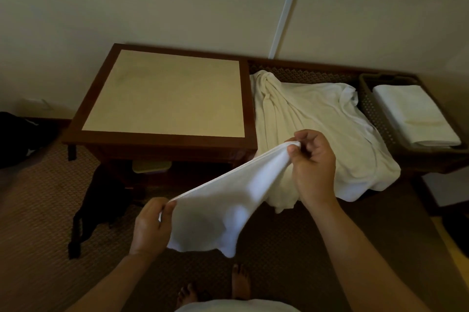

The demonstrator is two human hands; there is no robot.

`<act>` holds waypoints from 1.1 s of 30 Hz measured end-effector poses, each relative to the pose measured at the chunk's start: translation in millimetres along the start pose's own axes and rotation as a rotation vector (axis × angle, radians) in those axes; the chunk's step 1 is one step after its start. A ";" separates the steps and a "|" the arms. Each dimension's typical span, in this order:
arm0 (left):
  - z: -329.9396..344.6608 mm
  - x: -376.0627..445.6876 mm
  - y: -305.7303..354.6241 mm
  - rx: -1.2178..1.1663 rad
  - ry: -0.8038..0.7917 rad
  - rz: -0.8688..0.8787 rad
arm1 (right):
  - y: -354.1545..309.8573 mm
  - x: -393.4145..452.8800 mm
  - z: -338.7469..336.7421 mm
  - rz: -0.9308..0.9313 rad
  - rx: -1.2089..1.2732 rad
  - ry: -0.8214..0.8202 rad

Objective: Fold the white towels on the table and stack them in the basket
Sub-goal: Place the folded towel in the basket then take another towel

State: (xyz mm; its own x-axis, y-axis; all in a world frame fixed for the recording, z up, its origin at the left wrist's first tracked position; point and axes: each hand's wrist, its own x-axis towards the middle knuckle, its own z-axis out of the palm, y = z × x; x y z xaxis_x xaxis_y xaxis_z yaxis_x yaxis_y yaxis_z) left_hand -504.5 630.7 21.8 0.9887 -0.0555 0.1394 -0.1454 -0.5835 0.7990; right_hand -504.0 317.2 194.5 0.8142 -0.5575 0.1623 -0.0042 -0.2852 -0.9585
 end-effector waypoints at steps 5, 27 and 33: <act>-20.6 25.0 12.4 0.097 -0.037 0.203 | 27.7 -2.5 1.3 0.055 -0.081 0.137; -25.6 52.7 80.3 -0.012 -0.435 -0.096 | -16.8 -23.5 39.7 -0.061 -0.028 -0.747; -9.0 37.5 -8.9 -0.171 -0.229 -0.989 | -29.0 -7.7 10.7 -0.028 0.034 -0.548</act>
State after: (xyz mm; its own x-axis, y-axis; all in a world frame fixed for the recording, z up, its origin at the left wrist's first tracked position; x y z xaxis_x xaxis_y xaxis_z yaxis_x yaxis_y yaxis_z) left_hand -466.4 641.1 25.2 0.6500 0.2235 -0.7263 0.7515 -0.3304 0.5710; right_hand -504.0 338.1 218.5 0.9969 -0.0596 0.0511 0.0337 -0.2634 -0.9641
